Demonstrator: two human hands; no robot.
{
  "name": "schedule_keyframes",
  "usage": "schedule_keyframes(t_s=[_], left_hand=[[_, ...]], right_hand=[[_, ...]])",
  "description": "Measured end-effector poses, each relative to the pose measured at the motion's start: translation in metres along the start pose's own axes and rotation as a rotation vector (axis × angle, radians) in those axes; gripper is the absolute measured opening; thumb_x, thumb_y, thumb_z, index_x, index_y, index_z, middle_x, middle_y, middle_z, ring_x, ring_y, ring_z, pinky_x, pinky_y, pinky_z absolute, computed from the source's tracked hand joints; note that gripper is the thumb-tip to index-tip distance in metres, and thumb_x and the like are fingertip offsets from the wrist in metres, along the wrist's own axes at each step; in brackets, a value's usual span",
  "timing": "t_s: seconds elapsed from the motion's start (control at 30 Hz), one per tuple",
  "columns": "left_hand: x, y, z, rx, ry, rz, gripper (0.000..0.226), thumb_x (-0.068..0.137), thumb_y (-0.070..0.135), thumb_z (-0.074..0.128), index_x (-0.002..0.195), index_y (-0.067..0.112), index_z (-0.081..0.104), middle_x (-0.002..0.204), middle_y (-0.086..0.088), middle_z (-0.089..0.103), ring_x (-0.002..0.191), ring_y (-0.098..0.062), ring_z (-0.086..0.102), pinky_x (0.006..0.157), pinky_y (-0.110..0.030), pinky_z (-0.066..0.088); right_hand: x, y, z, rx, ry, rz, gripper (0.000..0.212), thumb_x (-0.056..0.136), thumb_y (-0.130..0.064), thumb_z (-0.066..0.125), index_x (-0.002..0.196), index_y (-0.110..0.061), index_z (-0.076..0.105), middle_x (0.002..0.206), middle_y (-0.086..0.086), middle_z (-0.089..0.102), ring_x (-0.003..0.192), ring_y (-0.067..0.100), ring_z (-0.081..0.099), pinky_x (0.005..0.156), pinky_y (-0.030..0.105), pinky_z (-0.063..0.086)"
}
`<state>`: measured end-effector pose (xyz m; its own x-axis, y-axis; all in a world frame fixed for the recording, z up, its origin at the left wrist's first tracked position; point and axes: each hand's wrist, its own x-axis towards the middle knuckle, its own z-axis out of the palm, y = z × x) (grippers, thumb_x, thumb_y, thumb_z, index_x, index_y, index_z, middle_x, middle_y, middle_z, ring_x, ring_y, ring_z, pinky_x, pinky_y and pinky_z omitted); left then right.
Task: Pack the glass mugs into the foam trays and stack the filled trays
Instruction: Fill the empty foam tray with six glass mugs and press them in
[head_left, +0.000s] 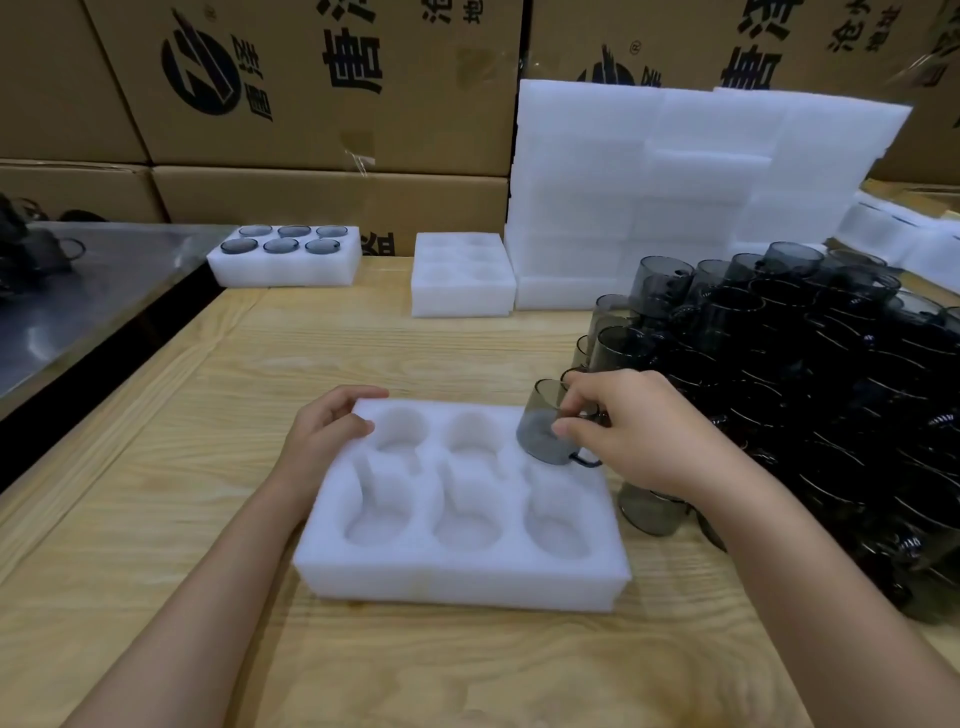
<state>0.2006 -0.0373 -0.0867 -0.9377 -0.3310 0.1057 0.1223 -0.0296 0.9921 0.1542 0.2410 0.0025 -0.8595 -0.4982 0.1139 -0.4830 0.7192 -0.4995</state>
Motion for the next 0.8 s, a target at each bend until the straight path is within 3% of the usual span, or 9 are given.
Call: schedule_keyframes(t_s=[0.1,0.2,0.27,0.4,0.5,0.63,0.7,0.73,0.8], left_hand=[[-0.001,0.0,0.002,0.017,0.007,-0.014,0.035,0.062,0.008,0.054,0.094,0.011,0.067,0.073,0.002,0.068,0.063,-0.012,0.065,0.052,-0.02,0.051],[-0.001,0.001,0.005,0.058,0.031,0.002,0.032,0.06,0.011,0.052,0.09,0.01,0.064,0.077,0.001,0.067,0.067,-0.016,0.063,0.057,-0.024,0.051],[-0.003,0.002,0.007,0.074,0.04,0.014,0.029,0.061,0.011,0.052,0.088,0.009,0.062,0.082,-0.005,0.065,0.072,-0.021,0.06,0.063,-0.03,0.048],[-0.004,0.005,0.006,0.08,0.087,0.009,0.032,0.063,0.012,0.054,0.093,0.009,0.063,0.086,-0.005,0.065,0.076,-0.02,0.061,0.066,-0.032,0.048],[-0.002,0.004,0.003,0.057,0.086,-0.022,0.027,0.081,0.0,0.059,0.102,0.013,0.066,0.085,-0.003,0.068,0.076,-0.021,0.063,0.066,-0.032,0.05],[-0.001,0.002,0.0,0.042,0.066,-0.058,0.034,0.089,-0.007,0.051,0.11,0.015,0.066,0.084,-0.001,0.07,0.074,-0.018,0.066,0.062,-0.028,0.054],[0.0,0.002,-0.001,0.035,0.06,-0.068,0.034,0.09,-0.006,0.051,0.11,0.016,0.066,0.082,0.001,0.071,0.072,-0.016,0.067,0.06,-0.026,0.055],[-0.001,0.002,-0.001,0.032,0.058,-0.07,0.034,0.09,-0.006,0.051,0.109,0.017,0.067,0.081,0.001,0.072,0.072,-0.016,0.067,0.059,-0.025,0.055],[0.0,0.002,-0.002,0.028,0.053,-0.072,0.033,0.09,-0.005,0.051,0.109,0.017,0.067,0.082,0.001,0.072,0.071,-0.015,0.068,0.058,-0.024,0.055]], right_hand=[[0.005,0.0,0.002,-0.049,-0.01,-0.035,0.017,0.086,-0.022,0.064,0.072,-0.027,0.057,0.094,0.002,0.065,0.093,0.022,0.057,0.067,0.026,0.041],[0.011,-0.001,0.009,-0.107,0.011,-0.088,0.004,0.086,-0.017,0.065,0.082,-0.016,0.065,0.11,0.006,0.064,0.11,0.022,0.049,0.078,0.023,0.032],[0.017,0.0,0.013,-0.132,0.038,-0.116,0.006,0.085,-0.016,0.065,0.084,-0.011,0.067,0.117,0.008,0.063,0.114,0.023,0.046,0.078,0.022,0.027],[0.022,0.005,0.026,-0.139,0.072,-0.085,0.01,0.085,-0.017,0.066,0.084,-0.007,0.07,0.113,0.009,0.064,0.113,0.028,0.05,0.086,0.027,0.03],[0.022,0.009,0.036,-0.173,0.047,-0.069,0.013,0.089,-0.021,0.062,0.087,-0.011,0.07,0.116,0.006,0.064,0.12,0.027,0.047,0.093,0.03,0.036],[0.022,0.009,0.037,-0.244,0.03,-0.081,0.029,0.095,-0.037,0.049,0.101,-0.015,0.066,0.113,0.005,0.062,0.118,0.027,0.048,0.086,0.032,0.04],[0.023,0.006,0.04,-0.236,0.079,-0.072,0.043,0.097,-0.044,0.039,0.128,-0.018,0.052,0.123,0.004,0.058,0.122,0.026,0.045,0.088,0.034,0.039],[0.023,0.005,0.043,-0.251,0.057,-0.093,0.051,0.098,-0.045,0.033,0.139,-0.016,0.04,0.137,0.006,0.049,0.131,0.024,0.038,0.098,0.035,0.035],[0.025,0.005,0.056,-0.308,-0.087,-0.147,0.062,0.099,-0.048,0.021,0.15,-0.013,0.014,0.158,0.001,0.016,0.145,0.013,0.011,0.116,0.03,0.009]])
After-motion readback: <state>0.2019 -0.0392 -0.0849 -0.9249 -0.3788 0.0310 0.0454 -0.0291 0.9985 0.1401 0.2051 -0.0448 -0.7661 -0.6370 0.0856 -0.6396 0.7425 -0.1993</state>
